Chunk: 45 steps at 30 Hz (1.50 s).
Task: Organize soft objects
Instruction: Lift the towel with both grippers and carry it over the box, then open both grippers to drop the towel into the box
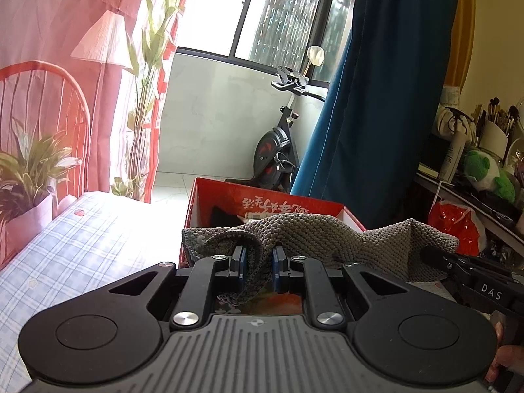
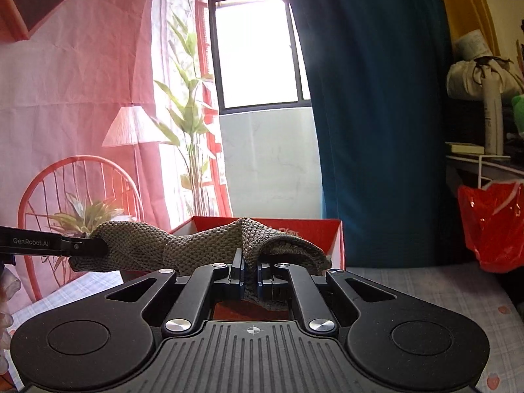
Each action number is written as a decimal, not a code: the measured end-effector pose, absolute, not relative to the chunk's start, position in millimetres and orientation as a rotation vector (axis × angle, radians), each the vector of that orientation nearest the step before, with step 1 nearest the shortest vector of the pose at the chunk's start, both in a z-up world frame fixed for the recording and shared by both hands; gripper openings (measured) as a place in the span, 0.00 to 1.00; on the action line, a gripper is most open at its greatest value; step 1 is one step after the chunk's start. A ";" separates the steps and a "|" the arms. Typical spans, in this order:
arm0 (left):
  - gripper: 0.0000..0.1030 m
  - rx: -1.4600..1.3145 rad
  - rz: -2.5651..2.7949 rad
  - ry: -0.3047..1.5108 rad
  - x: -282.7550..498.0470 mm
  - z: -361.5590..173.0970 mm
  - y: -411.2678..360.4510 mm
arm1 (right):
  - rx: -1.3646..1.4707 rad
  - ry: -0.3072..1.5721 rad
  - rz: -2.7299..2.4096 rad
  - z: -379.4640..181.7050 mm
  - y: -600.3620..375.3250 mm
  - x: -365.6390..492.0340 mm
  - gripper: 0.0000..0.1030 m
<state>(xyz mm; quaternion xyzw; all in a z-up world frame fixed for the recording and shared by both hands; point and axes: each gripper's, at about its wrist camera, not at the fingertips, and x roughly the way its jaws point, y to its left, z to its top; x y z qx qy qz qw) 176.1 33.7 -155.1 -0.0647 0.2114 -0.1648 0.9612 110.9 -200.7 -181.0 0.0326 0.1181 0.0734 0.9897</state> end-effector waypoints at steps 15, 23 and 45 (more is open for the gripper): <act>0.16 -0.137 -0.299 0.528 285.0 -165.8 2.9 | 0.027 0.303 0.108 -182.4 -185.5 227.8 0.06; 0.16 -0.060 -0.283 0.641 308.3 -192.5 -11.0 | 0.094 0.480 0.060 -212.4 -191.5 276.8 0.06; 1.00 0.134 -0.267 0.551 270.2 -185.2 -11.6 | 0.023 0.480 0.074 -215.7 -187.9 235.6 0.89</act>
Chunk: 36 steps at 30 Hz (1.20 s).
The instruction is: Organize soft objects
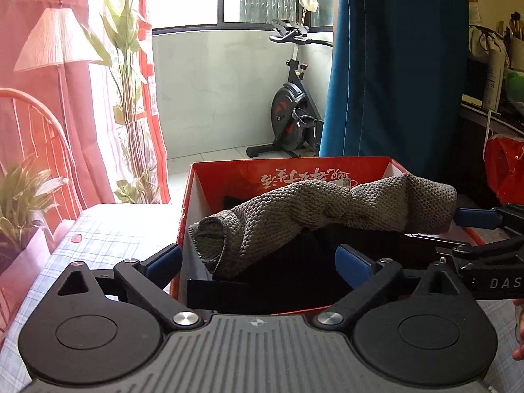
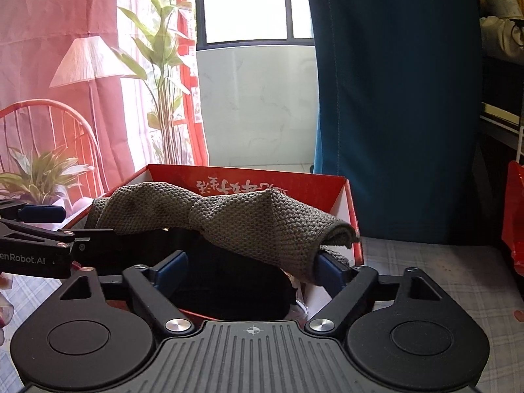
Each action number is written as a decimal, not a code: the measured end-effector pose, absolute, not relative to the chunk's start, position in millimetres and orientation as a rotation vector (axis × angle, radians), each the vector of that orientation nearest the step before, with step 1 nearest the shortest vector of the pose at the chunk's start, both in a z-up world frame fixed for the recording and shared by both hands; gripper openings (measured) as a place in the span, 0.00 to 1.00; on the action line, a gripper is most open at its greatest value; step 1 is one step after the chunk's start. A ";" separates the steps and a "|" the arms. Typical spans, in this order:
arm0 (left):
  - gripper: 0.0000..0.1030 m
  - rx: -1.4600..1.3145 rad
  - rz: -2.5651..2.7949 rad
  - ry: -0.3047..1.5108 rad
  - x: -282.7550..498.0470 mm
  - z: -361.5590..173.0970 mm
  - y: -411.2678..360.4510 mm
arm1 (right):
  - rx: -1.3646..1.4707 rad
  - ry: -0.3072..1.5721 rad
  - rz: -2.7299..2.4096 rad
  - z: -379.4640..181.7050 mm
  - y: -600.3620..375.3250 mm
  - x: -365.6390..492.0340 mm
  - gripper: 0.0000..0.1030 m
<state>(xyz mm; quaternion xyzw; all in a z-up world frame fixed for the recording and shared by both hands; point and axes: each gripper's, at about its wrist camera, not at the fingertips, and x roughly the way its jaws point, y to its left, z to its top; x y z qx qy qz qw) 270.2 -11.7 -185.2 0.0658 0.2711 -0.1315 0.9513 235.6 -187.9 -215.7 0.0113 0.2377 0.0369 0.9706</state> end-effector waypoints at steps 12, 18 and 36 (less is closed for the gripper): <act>1.00 0.071 -0.222 0.466 221.8 -137.5 13.0 | 0.072 0.422 0.089 -171.3 -193.5 189.8 1.00; 1.00 0.088 -0.217 0.387 191.6 -99.3 18.3 | 0.079 0.358 0.093 -129.3 -193.8 159.1 1.00; 1.00 0.031 -0.195 0.219 104.8 16.1 23.4 | 0.058 0.185 0.045 -11.5 -195.6 74.9 1.00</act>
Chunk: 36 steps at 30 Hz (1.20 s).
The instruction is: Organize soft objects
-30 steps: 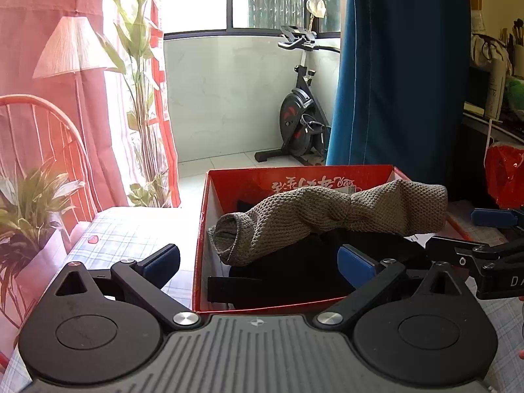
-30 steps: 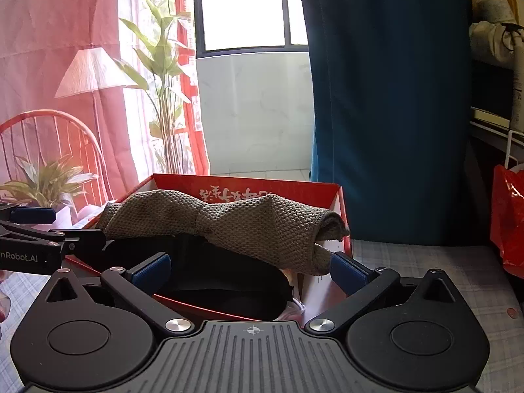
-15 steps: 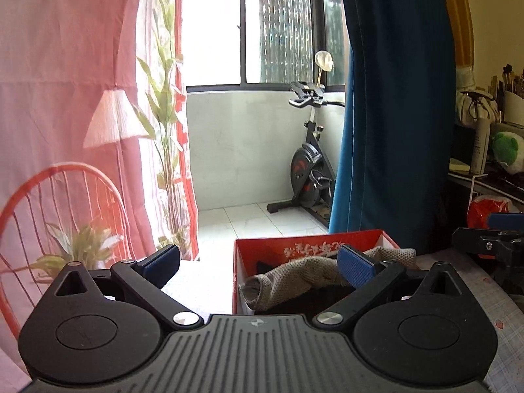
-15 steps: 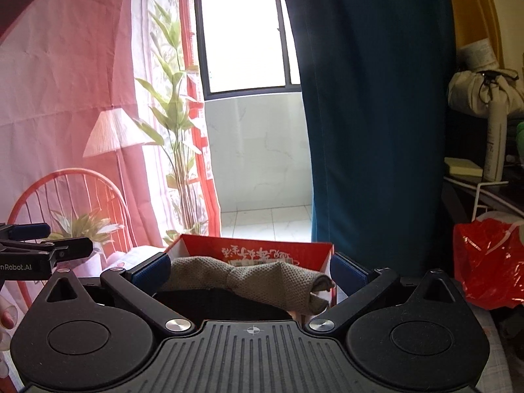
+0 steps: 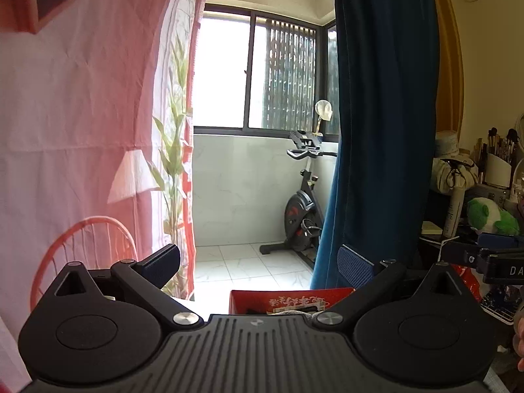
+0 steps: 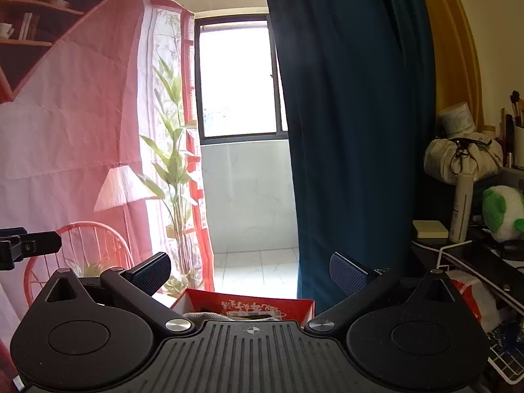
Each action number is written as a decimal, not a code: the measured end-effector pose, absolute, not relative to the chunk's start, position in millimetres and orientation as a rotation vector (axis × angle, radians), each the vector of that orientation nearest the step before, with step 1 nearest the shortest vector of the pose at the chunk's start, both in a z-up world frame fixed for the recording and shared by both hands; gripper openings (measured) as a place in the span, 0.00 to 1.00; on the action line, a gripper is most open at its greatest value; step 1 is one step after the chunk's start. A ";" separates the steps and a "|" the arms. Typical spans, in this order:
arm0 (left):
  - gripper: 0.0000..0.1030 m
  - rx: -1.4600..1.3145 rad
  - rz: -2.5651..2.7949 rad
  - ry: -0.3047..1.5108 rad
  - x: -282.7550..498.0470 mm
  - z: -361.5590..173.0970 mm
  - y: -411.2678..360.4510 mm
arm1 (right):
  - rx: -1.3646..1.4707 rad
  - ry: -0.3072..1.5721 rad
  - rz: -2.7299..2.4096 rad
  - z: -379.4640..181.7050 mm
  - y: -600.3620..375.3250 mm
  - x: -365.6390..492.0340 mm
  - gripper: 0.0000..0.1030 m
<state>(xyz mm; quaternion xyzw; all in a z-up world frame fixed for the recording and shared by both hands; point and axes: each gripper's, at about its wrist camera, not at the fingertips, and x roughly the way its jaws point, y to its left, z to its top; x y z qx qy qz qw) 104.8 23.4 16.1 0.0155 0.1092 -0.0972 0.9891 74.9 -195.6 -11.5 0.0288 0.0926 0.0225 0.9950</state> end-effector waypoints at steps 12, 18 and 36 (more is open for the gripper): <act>1.00 0.053 -0.150 0.237 82.1 21.6 23.4 | 0.052 0.188 0.038 3.0 -183.3 50.6 1.00; 1.00 0.070 -0.137 0.244 81.6 20.5 22.0 | 0.036 0.193 0.026 4.0 -180.3 45.6 1.00; 1.00 0.077 -0.119 0.261 83.7 19.0 20.0 | 0.027 0.204 0.018 3.9 -179.2 47.3 1.00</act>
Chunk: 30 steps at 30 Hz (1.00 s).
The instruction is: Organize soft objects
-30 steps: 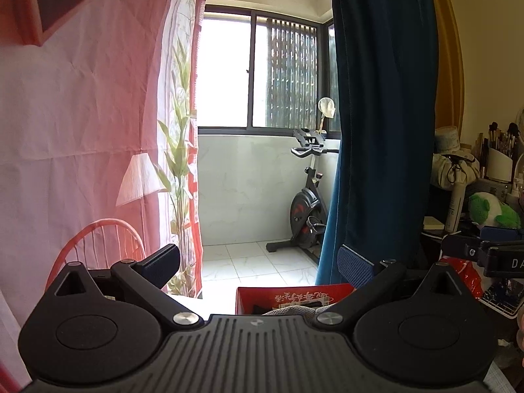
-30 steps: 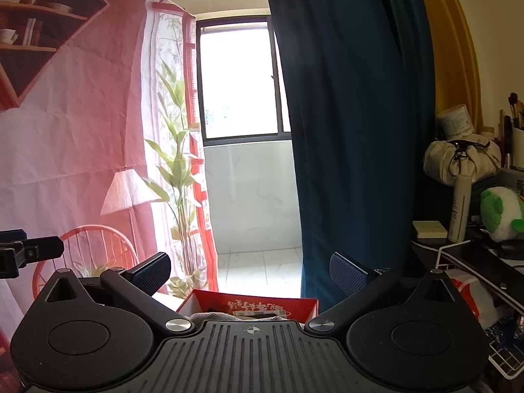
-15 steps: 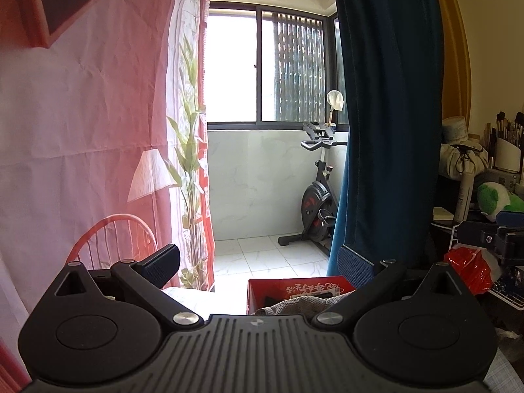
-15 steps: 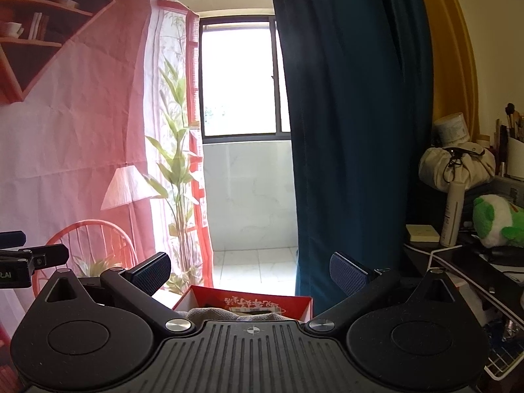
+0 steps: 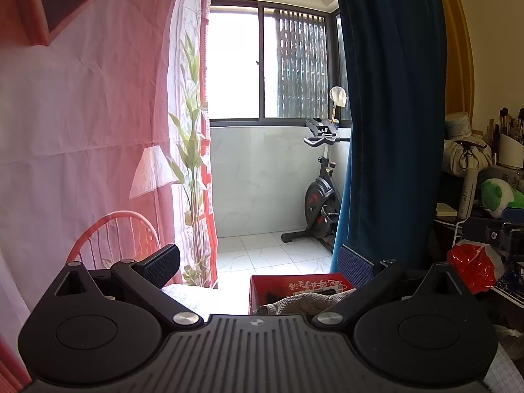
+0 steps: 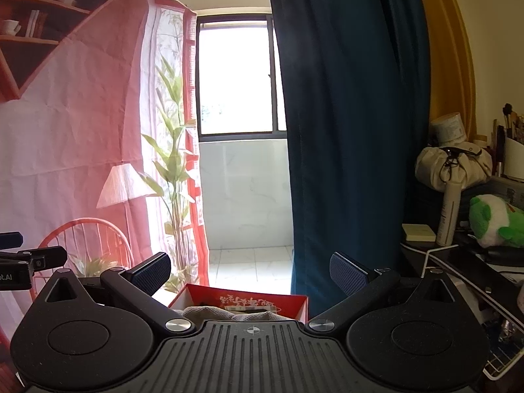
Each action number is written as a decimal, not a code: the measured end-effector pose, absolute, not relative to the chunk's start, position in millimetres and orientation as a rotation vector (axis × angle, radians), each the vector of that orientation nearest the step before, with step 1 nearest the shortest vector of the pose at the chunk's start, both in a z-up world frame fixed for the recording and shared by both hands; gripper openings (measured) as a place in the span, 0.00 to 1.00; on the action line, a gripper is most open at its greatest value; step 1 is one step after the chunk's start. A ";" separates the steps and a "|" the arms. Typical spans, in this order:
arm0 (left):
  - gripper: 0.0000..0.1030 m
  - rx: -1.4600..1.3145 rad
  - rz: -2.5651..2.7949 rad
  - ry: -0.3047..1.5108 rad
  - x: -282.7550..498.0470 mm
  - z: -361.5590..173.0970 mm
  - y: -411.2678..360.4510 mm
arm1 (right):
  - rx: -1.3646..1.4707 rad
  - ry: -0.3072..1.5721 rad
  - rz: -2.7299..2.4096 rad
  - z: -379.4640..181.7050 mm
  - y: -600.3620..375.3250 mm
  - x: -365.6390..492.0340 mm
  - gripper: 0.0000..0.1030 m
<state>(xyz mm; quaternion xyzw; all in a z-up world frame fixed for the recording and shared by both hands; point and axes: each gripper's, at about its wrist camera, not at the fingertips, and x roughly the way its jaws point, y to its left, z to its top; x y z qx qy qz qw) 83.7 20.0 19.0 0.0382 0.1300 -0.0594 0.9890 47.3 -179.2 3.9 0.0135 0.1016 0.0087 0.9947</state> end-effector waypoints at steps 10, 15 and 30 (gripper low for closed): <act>1.00 0.083 -0.111 0.268 84.3 17.3 18.2 | 0.031 0.208 0.010 3.1 -178.5 49.0 1.00; 1.00 0.082 -0.109 0.270 84.3 16.9 18.6 | 0.031 0.208 0.010 2.7 -179.1 48.7 1.00; 1.00 0.091 -0.105 0.275 84.3 15.3 16.8 | 0.031 0.216 0.008 -0.2 -181.2 50.1 1.00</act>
